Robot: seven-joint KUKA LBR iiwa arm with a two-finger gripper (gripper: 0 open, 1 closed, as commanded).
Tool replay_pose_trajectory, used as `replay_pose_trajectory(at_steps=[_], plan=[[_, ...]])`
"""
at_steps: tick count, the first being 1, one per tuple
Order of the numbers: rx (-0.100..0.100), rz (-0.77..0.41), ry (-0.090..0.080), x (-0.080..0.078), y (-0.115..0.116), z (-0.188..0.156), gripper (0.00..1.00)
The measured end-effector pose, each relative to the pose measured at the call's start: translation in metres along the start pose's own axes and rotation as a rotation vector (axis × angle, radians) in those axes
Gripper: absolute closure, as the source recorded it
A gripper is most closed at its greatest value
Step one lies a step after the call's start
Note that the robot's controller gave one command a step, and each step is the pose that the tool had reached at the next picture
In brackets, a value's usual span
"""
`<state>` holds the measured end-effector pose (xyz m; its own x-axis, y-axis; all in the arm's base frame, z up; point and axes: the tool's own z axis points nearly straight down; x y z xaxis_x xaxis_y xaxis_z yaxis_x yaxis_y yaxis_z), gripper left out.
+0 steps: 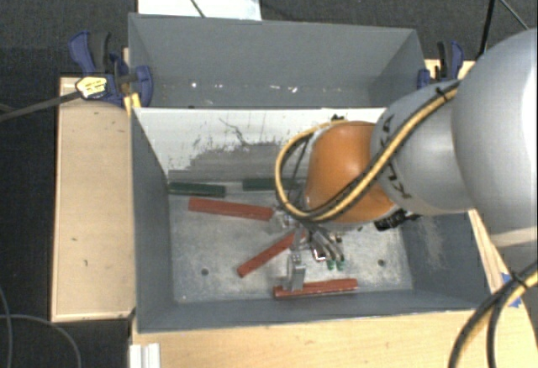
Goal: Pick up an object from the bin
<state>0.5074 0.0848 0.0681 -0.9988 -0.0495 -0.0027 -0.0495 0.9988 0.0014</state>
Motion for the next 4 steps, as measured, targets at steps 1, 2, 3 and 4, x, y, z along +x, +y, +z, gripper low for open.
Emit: replay_pose_trajectory(at_steps=[1,2,3,4], plan=[[0.0,0.009,-0.001,-0.001,0.0,-0.001,0.0],[0.0,0.017,-0.003,-0.002,0.0,-0.001,0.0],[0.0,0.019,-0.002,-0.002,0.0,-0.001,1.0],[0.0,0.024,-0.003,-0.003,0.0,-0.036,1.0]])
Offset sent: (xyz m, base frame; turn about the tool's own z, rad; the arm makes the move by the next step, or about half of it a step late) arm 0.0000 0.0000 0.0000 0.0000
